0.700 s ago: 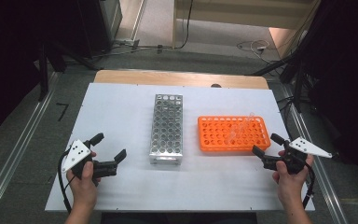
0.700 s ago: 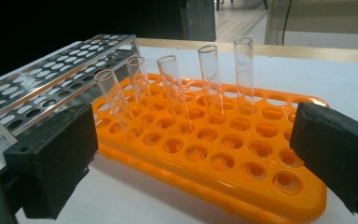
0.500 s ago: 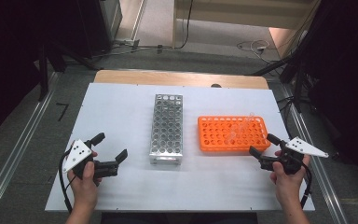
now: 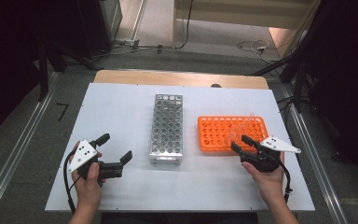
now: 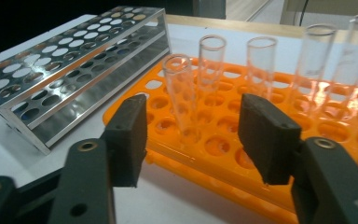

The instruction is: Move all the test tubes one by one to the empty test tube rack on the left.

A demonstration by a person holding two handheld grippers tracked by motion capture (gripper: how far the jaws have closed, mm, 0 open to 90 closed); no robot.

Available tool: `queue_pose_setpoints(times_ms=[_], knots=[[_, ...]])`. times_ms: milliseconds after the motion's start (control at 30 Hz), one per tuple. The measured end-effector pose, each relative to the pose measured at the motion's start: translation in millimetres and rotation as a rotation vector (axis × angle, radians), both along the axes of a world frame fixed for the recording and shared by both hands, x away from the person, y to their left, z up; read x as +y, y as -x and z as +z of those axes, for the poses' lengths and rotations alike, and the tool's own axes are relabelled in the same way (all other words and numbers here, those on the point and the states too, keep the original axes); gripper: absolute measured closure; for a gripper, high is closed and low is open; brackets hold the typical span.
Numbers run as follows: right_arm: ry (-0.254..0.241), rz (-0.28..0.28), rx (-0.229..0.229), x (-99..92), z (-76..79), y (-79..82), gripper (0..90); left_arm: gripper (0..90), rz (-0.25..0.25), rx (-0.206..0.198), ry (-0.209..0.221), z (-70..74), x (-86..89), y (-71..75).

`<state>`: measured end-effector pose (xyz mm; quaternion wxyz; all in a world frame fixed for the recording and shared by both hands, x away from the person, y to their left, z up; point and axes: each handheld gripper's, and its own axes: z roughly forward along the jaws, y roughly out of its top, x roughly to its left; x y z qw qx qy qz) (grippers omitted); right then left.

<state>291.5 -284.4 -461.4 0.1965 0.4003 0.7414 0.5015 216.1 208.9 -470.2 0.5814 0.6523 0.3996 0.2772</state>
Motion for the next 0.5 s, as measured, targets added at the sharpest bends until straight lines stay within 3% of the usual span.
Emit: queue_pose_setpoints(times_ms=[100, 267, 500], knots=[[-0.002, -0.002, 0.018, 7.5, -3.1, -3.2, 50.3, 0.0, -0.006, 0.005, -0.001, -0.5, -1.6, -0.7], [0.041, -0.019, 0.038, 17.3, -11.0, -7.8, 57.9, 0.0, -0.01, 0.005, -0.002, -0.7, -3.4, -0.8], [0.065, -0.034, 0.028, 22.2, -15.2, -10.6, 65.0, 0.0, -0.012, 0.01, -0.005, -0.9, -4.4, -0.6]])
